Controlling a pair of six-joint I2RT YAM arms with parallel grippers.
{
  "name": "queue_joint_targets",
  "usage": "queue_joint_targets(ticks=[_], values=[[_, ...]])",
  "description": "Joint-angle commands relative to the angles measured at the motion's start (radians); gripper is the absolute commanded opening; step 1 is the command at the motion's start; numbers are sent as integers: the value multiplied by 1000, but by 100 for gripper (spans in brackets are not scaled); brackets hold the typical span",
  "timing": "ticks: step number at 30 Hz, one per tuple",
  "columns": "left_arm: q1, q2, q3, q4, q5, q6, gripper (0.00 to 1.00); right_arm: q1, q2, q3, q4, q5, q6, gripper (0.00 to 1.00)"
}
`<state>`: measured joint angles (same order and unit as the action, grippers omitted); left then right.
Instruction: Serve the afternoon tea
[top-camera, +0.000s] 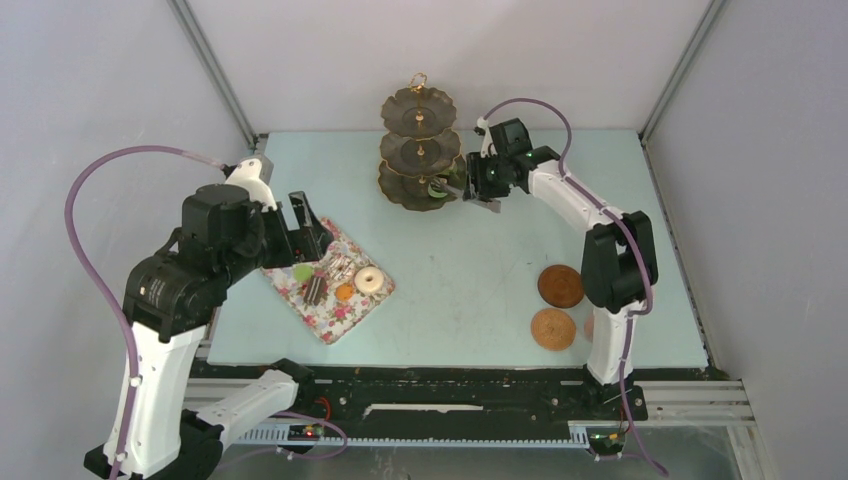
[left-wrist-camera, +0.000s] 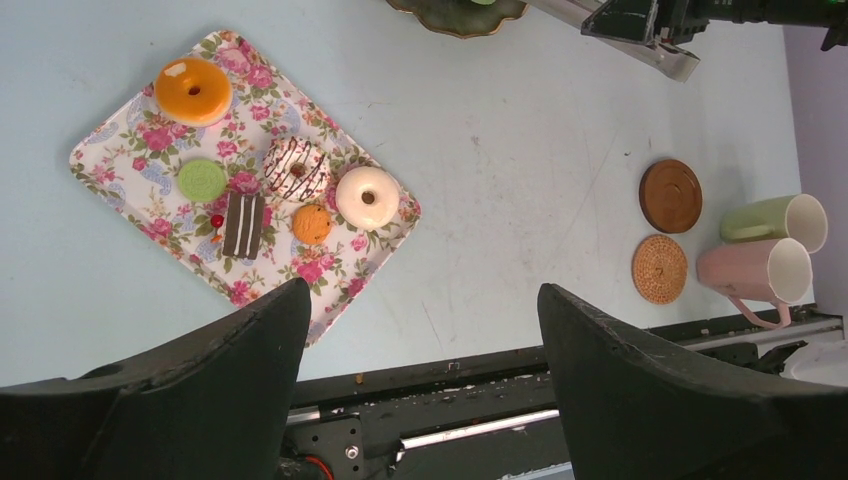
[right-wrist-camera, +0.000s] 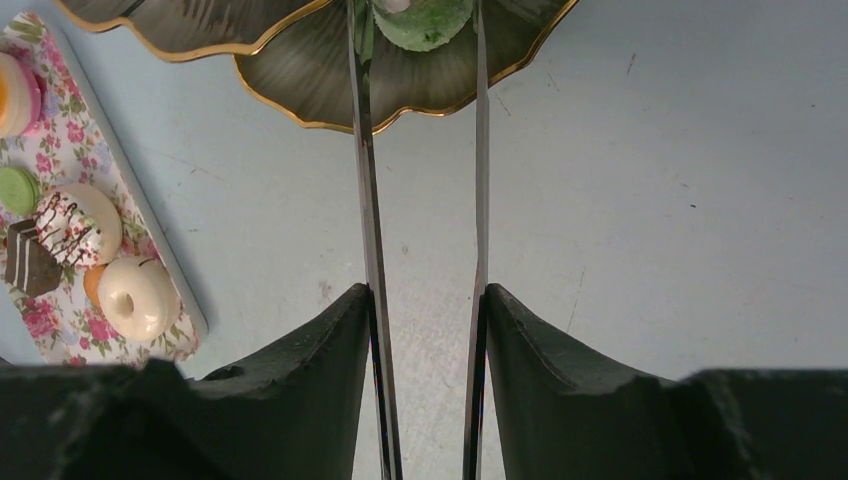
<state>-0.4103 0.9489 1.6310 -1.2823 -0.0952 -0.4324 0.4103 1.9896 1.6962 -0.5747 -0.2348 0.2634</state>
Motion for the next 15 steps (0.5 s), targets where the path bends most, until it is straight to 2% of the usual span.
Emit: queue_joint_targets(ticks=[1,10,15], values=[[-8,0,28,19,1,14,91,15,-121,-15,-10,23,-30,48],[-8,-7,18,23,9,9,90,44,-220,-126,-28,25,-22,47],[-8,-17,20,20,3,9,90,133,-296,-216,-65,59,-11,46]])
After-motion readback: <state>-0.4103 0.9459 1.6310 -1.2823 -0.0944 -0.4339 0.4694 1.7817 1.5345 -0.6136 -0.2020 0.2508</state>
